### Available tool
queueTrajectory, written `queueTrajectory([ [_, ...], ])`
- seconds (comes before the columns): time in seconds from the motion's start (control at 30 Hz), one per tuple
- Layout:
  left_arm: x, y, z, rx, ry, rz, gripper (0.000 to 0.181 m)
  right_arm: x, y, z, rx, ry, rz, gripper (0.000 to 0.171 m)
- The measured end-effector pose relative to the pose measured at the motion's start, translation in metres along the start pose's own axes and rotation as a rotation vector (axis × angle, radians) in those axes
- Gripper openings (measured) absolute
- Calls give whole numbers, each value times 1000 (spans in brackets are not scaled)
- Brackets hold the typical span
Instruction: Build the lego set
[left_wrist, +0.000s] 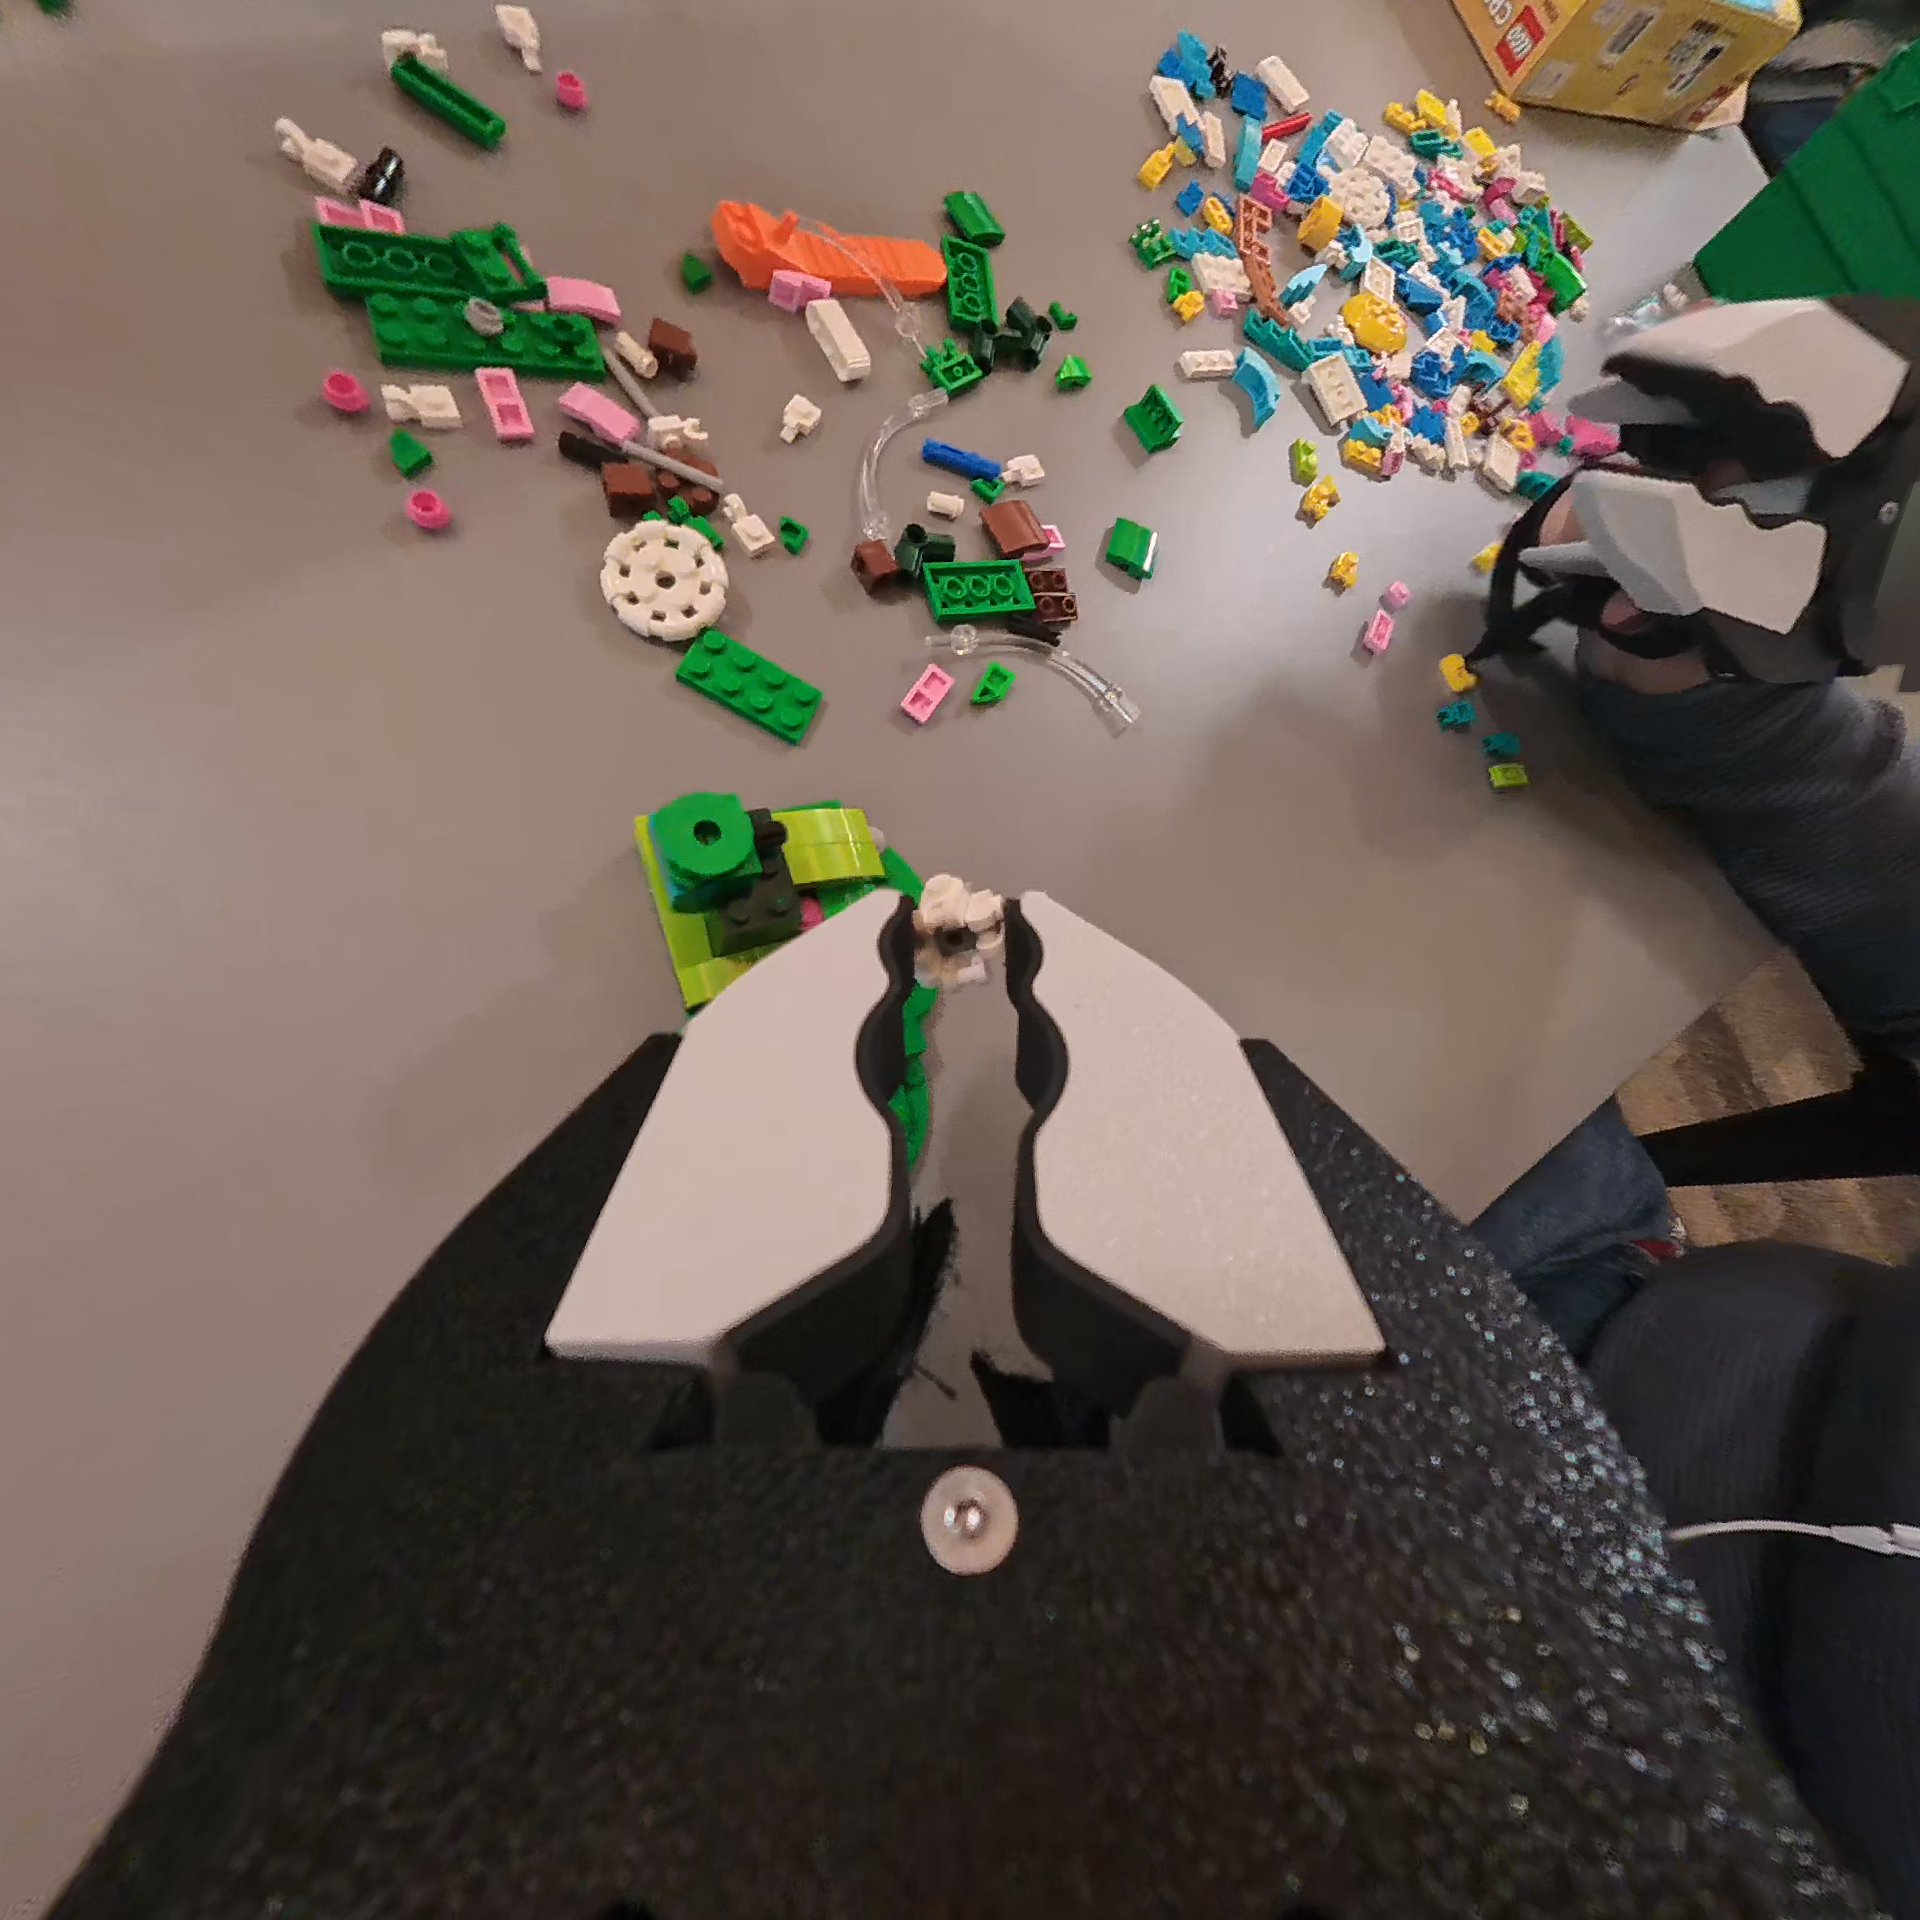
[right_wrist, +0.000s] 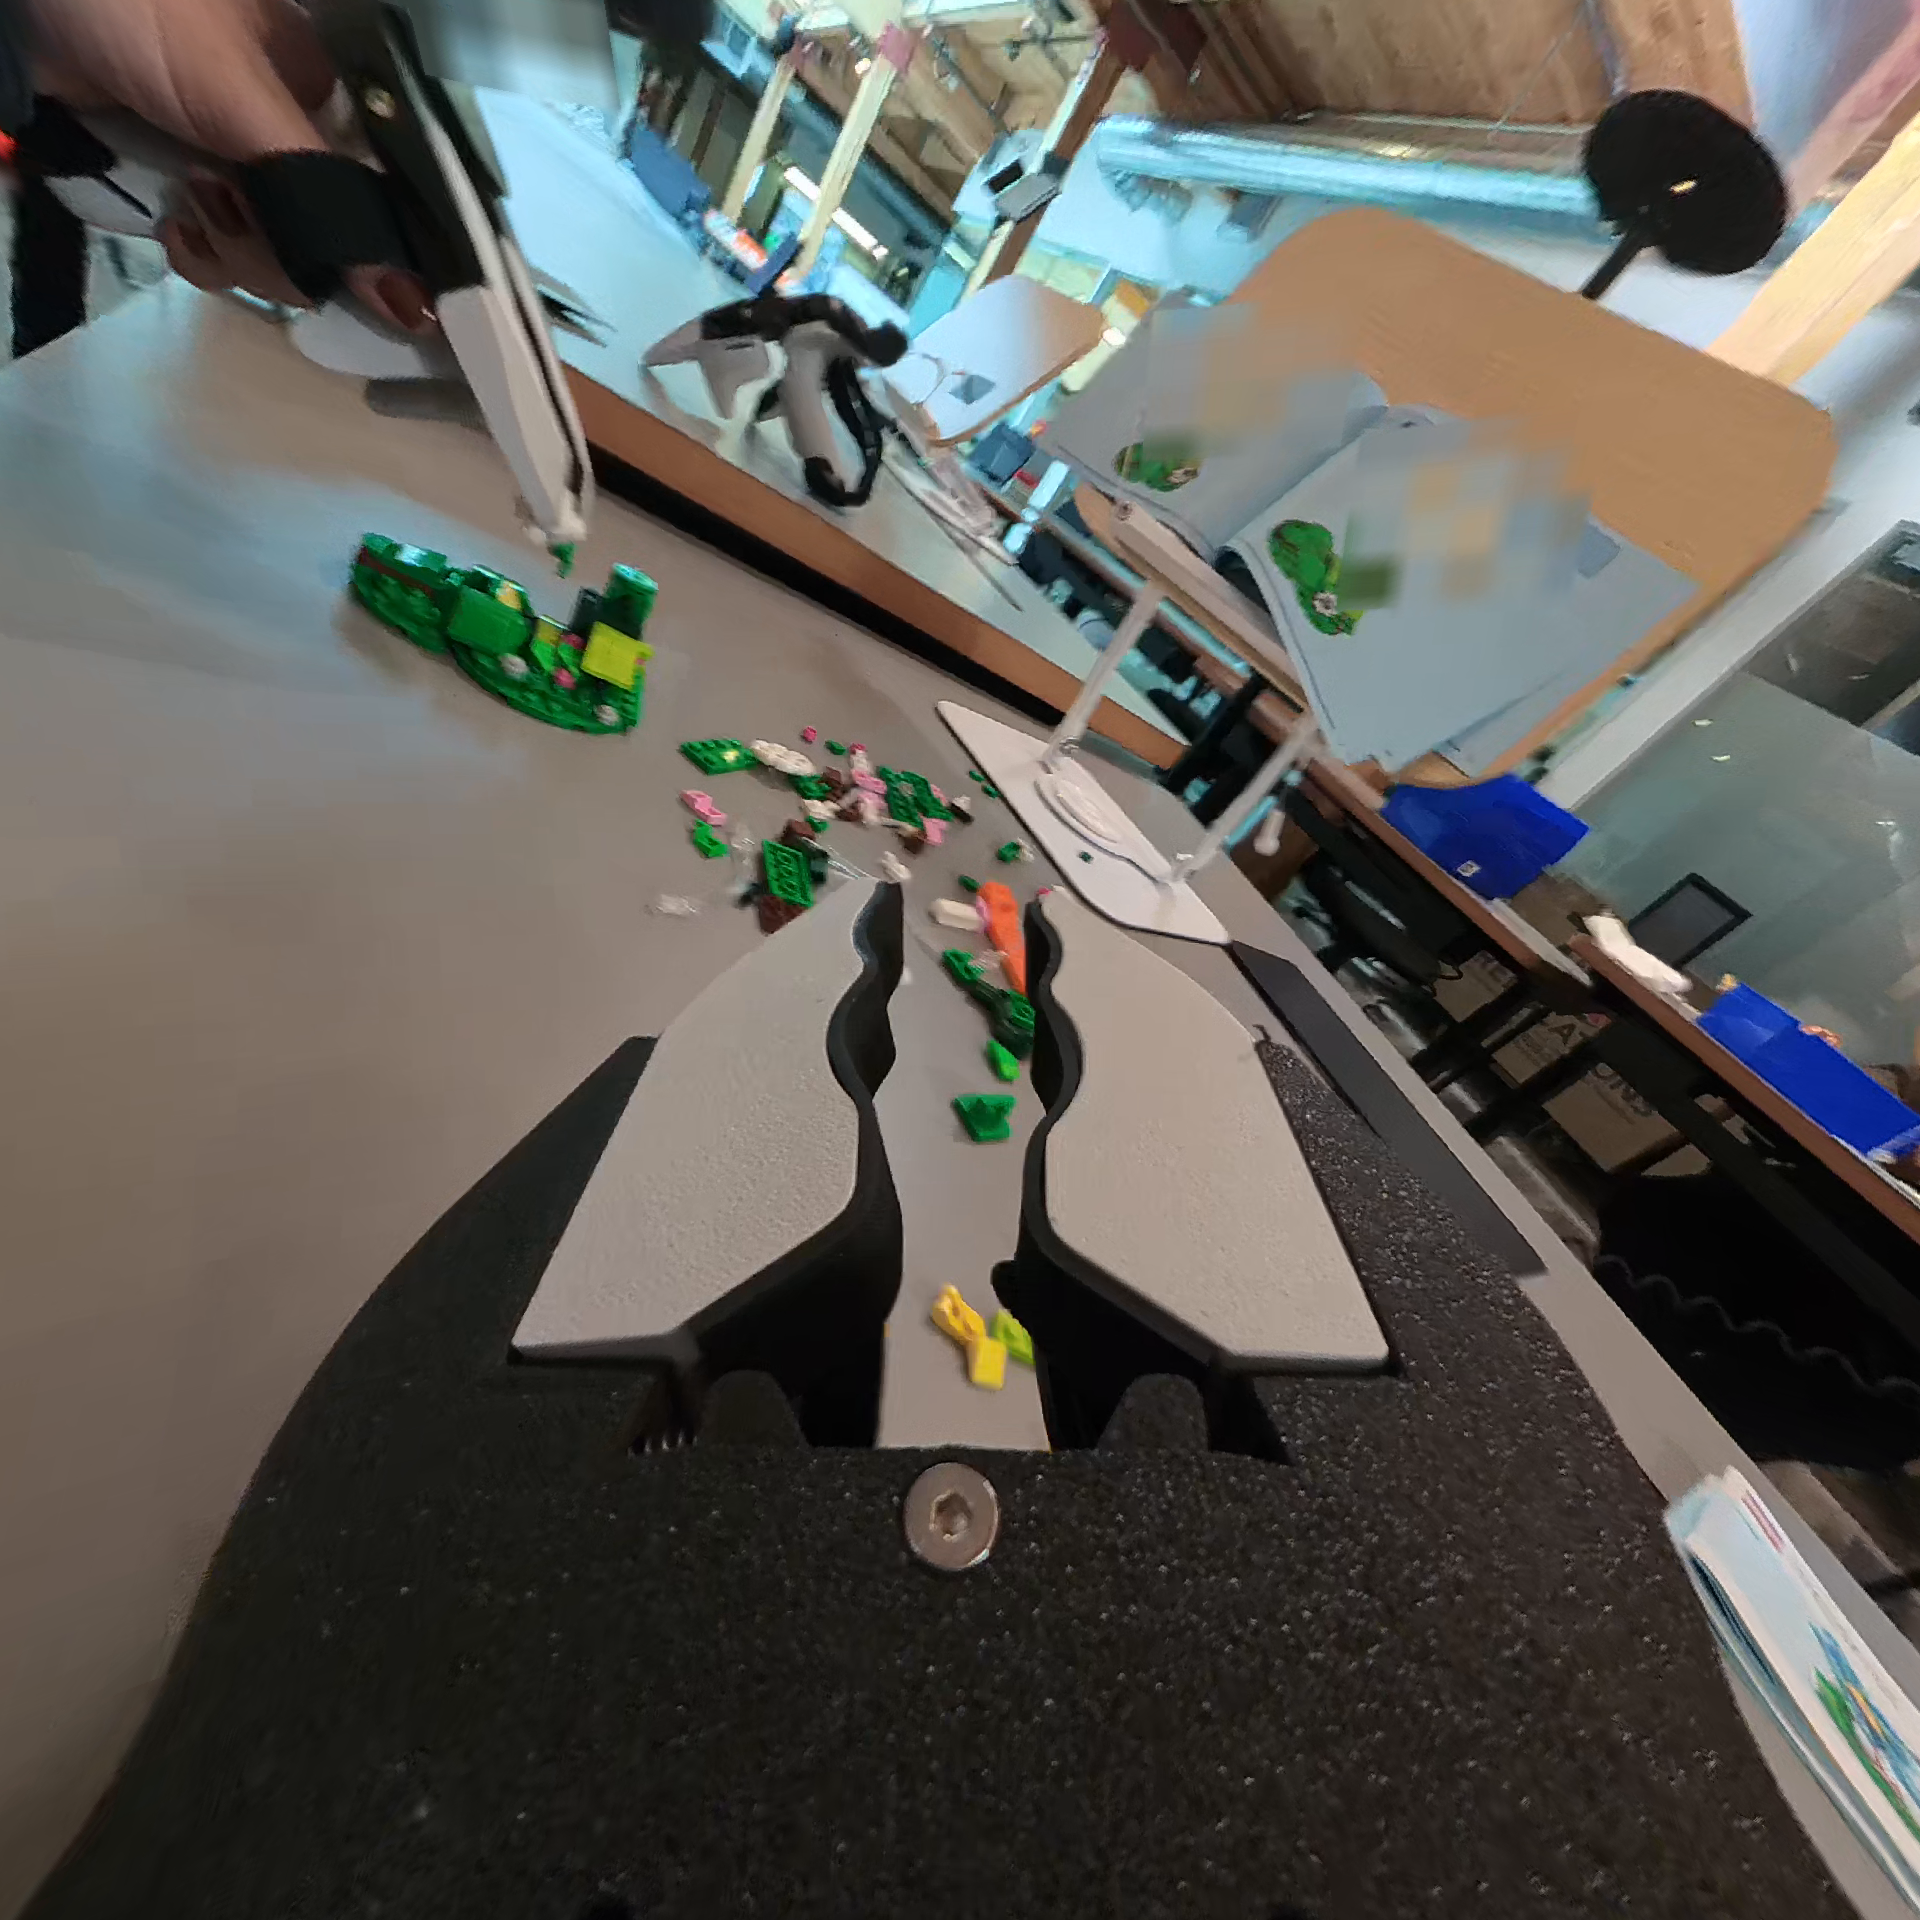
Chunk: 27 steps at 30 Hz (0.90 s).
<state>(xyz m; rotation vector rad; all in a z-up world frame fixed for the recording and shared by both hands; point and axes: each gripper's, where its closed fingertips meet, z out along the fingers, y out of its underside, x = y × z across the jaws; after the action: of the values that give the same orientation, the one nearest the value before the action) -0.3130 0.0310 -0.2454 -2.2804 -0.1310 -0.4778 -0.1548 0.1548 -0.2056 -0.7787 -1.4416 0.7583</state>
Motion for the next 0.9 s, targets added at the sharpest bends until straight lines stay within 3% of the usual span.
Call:
queueTrajectory([
  [0.2, -3, 3, 2, -14, 10, -53, 16, -54, -40, 38, -63, -307, 143, 19],
  [0.3, -1, 4, 5, -26, 5, -51, 16, -82, -43, 64, -150, -454, 132, 19],
  [0.4, 10, 10, 10, -76, 40, -23, 16, -90, -32, 88, -218, -485, 88, 20],
  [0.5, 16, 21, 16, -187, -31, 66, 16, -81, -31, 101, -182, -432, 161, 19],
  [0.6, 26, 32, 27, -331, -109, 175, 16, -54, -29, 107, -85, -229, 200, 19],
  [0.77, 44, 40, 39, -625, -134, 307, 16, -3, -21, 91, 18, 162, 69, 16],
  [0.9, 45, 40, 48, -813, -124, 311, 16, 19, -18, 80, 56, 257, 137, 15],
])
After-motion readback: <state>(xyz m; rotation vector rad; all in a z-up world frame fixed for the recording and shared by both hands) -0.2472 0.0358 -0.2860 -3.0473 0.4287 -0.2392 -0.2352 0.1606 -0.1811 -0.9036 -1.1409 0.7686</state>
